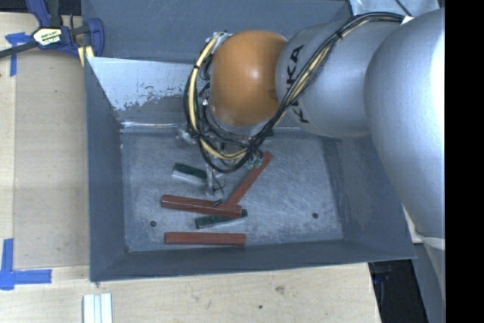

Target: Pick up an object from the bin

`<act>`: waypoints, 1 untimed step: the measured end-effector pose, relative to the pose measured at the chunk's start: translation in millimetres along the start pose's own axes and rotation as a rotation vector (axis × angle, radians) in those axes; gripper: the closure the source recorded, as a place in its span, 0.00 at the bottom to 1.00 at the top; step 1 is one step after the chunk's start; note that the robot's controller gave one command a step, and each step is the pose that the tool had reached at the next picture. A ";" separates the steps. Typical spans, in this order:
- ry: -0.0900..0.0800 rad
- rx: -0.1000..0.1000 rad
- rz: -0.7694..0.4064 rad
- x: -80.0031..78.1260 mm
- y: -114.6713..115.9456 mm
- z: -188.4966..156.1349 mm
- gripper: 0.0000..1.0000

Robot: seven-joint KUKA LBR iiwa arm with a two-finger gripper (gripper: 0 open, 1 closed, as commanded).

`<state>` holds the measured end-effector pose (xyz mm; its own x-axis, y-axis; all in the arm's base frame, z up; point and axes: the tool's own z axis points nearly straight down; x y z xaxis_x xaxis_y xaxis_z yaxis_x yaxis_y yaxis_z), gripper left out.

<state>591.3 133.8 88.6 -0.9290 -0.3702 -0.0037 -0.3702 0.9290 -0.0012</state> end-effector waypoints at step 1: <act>-0.002 0.000 0.124 37.7 -36.1 16.8 1.00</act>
Offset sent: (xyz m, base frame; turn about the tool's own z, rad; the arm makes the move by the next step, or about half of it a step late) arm 0.0000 0.0000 0.0000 0.0000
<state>569.7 86.3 71.8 -0.9677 -0.2521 -0.0061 -0.2521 0.9677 -0.0002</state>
